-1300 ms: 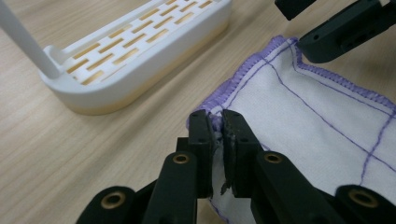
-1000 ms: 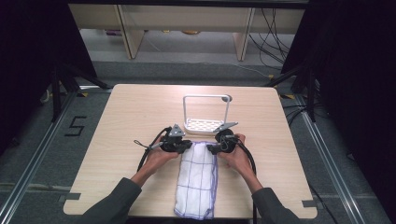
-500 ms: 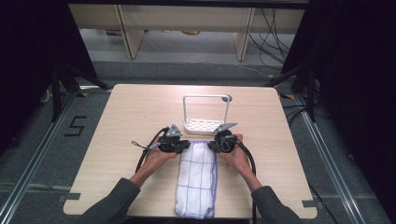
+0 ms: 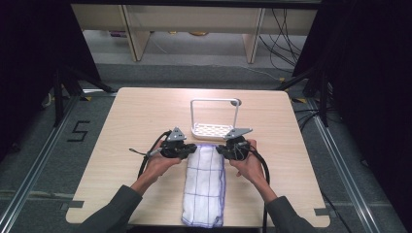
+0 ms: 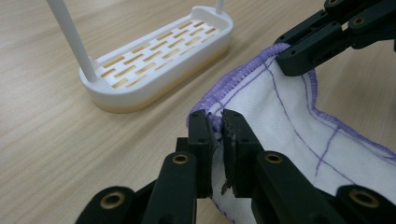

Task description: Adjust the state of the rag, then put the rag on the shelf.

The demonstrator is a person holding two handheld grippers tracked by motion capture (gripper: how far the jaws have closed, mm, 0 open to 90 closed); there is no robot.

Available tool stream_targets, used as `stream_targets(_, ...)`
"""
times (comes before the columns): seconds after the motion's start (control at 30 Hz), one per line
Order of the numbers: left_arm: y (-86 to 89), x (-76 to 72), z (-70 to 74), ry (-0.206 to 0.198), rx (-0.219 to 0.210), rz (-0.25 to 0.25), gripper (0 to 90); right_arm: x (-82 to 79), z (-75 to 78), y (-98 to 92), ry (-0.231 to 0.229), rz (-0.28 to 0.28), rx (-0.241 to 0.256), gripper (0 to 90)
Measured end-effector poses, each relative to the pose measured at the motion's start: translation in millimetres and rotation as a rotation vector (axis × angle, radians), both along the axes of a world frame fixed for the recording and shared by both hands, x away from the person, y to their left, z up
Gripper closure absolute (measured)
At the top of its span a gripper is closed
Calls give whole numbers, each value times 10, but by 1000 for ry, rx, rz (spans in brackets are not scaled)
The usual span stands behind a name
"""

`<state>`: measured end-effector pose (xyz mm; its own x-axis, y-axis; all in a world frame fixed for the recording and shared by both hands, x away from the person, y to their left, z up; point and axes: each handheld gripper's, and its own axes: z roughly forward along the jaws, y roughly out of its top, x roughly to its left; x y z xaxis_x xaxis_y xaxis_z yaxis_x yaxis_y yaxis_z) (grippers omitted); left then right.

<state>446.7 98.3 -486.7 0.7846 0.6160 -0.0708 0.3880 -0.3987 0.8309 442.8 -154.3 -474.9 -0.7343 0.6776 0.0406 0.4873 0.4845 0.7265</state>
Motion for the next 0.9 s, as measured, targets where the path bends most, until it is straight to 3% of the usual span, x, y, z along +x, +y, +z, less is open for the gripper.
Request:
stream_targets(0.1,1,-43,54,-6,-19,6,817,-38,20,7,-31,0,7,850)
stream_targets(0.13,1,-59,70,-9,-23,5,817,-57,54,-8,-23,15,-3,850)
stream_targets(0.2,6,-87,107,-14,-32,-4,817,-87,71,-12,-56,6,21,849)
stream_targets(0.23,9,-103,127,-17,-28,-8,817,-102,107,-29,-41,15,8,849)
stream_targets(0.33,12,-143,162,-24,-34,-18,817,-138,104,-32,-61,10,25,849)
stream_targets(0.47,26,-158,184,-29,-16,-33,817,-165,126,-43,-52,15,15,849)
stream_targets(0.5,14,-163,178,-28,-36,-20,818,-168,127,-44,-54,21,13,848)
stream_targets(0.8,7,-218,302,-32,-50,-24,820,-234,209,-69,-80,24,29,848)
stream_targets(0.83,7,-230,320,-30,-48,-26,820,-246,217,-72,-79,15,37,848)
stream_targets(0.87,2,-242,330,-34,-57,-28,820,-269,237,-77,-49,7,39,848)
stream_targets(0.9,2,-259,352,-33,-49,-28,820,-272,249,-85,-64,14,38,849)
